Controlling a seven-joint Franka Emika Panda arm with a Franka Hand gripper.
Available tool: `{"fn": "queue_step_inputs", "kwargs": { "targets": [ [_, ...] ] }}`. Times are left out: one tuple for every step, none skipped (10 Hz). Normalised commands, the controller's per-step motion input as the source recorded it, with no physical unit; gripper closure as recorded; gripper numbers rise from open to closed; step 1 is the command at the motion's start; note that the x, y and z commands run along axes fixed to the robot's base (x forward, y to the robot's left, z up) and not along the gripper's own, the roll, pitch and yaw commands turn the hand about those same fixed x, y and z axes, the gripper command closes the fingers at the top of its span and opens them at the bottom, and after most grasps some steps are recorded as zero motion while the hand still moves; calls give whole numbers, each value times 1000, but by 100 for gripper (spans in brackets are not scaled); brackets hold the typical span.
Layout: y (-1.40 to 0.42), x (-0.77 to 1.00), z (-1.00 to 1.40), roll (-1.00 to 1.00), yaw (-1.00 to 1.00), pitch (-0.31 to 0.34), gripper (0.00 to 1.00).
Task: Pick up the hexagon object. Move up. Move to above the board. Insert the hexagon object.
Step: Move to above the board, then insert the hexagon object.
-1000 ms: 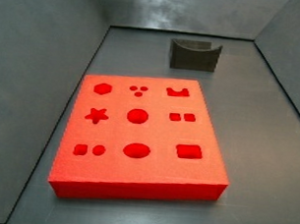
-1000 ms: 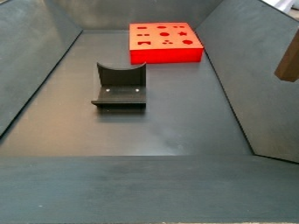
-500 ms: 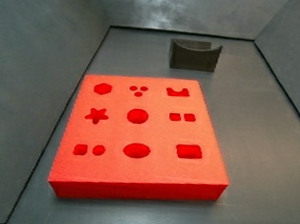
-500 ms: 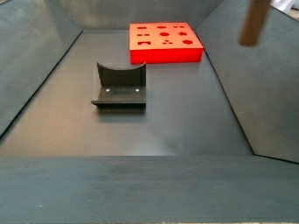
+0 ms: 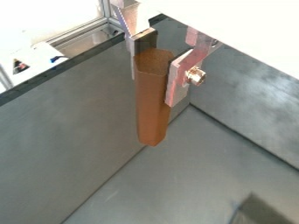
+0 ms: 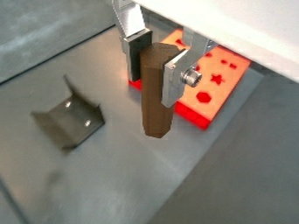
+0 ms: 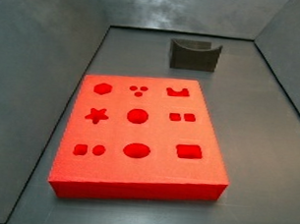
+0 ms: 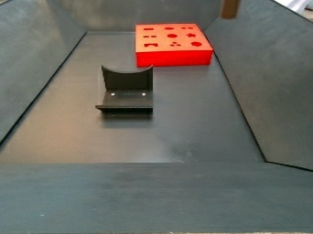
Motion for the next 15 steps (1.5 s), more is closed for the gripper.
{"fn": "queue_step_inputs", "kwargs": {
  "targets": [
    [-1000, 383, 200, -11, 3, 112, 100],
    [-1000, 391, 199, -1, 11, 117, 100],
    [-1000, 398, 199, -12, 9, 119, 100],
    [-1000, 405, 202, -3, 8, 113, 100],
    [-1000, 411, 204, 4, 10, 113, 100],
    [-1000, 423, 203, -3, 13, 115, 100],
    [-1000, 438, 207, 1, 8, 120, 100],
    [-1000, 446, 207, 11, 10, 125, 100],
    [-1000, 463, 210, 13, 7, 131, 100],
    [-814, 425, 173, 29, 12, 131, 100],
    [-578, 322, 124, 48, 12, 122, 100],
    [-310, 197, 72, 69, 12, 111, 100],
    [-224, 154, 55, 68, 9, 95, 100],
    [0, -17, 0, 0, 0, -10, 100],
    [0, -123, 0, -1, 0, -53, 100]
  ]
}}
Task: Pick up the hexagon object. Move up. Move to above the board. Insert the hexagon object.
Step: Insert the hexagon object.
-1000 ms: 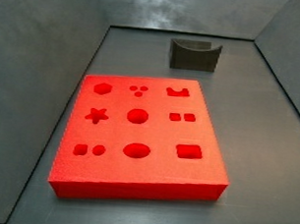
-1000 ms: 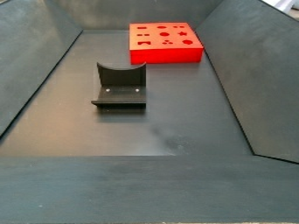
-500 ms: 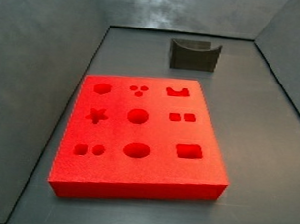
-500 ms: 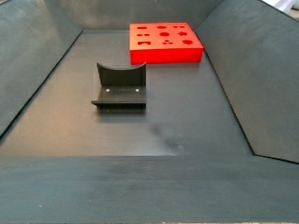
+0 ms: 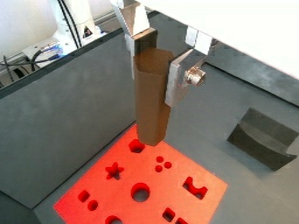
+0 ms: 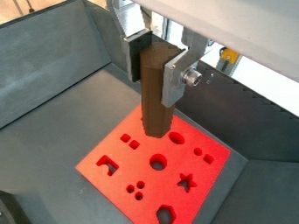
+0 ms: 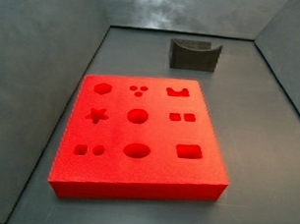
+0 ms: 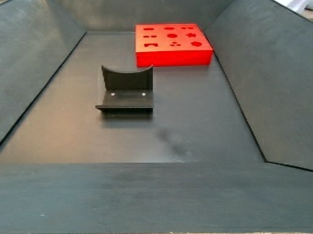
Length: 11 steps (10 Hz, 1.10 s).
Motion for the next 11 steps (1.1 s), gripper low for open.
{"fn": "queue_step_inputs", "kwargs": {
  "targets": [
    [3, -117, 0, -24, 0, -37, 100],
    [169, -374, -74, -54, -77, -66, 100],
    [243, -789, -317, 0, -283, -123, 100],
    [449, -509, -500, 94, 0, -76, 100],
    [397, -131, -643, 141, 157, -50, 100],
    [114, -363, -791, 213, 103, -166, 100],
    [0, -274, -840, 109, 243, -169, 100],
    [0, -120, -840, 59, 329, -69, 100],
    [-106, -480, -886, 111, 131, -184, 100],
    [0, -266, -929, 96, 200, -156, 100],
    [0, 43, -806, 57, 277, 0, 100]
  ]
}}
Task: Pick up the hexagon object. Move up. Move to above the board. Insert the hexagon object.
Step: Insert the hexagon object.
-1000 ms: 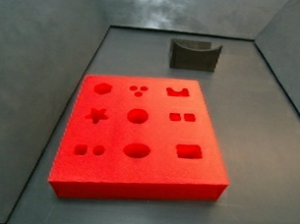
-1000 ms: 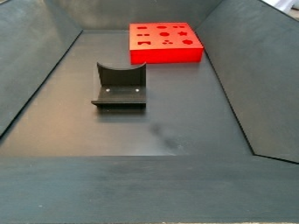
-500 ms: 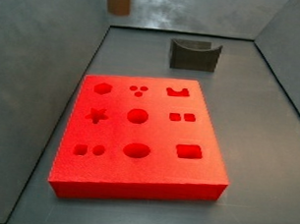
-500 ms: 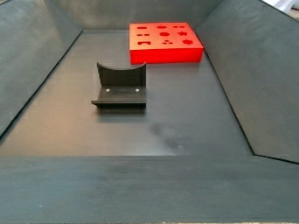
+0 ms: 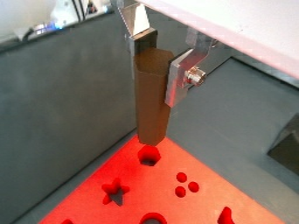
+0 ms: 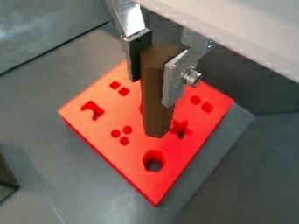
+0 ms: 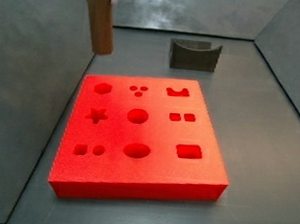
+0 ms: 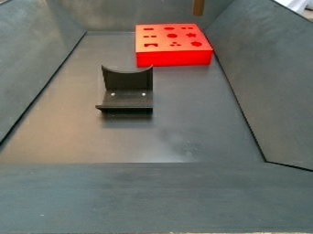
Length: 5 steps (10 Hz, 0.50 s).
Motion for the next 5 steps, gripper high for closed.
{"fn": "queue_step_inputs", "kwargs": {
  "targets": [
    [0, -183, -820, 196, 280, -61, 100],
    [69, -69, -783, 203, 329, -37, 100],
    [57, 34, -757, 150, 369, 0, 100],
    [43, -77, -777, 187, 271, 0, 100],
    [6, 0, -554, 164, 171, 0, 100]
  ]
}}
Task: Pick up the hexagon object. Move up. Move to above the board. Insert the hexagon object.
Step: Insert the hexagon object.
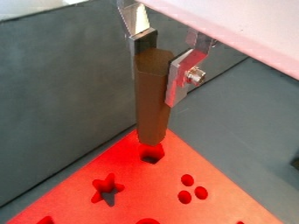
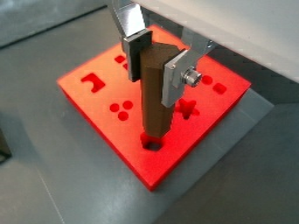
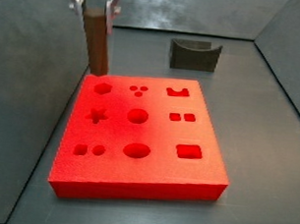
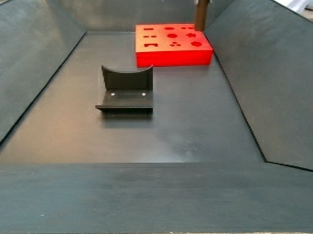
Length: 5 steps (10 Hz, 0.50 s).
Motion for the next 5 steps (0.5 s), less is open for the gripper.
{"fn": "queue_step_inputs", "kwargs": {
  "targets": [
    [83, 194, -497, 127, 197, 90, 100],
    [103, 0, -297, 17, 71, 10, 100],
    [0, 0, -117, 34, 0, 0, 100],
    [0, 203, -509, 0, 0, -40, 100],
    [-29, 9, -751, 56, 0, -164, 100]
  ]
}}
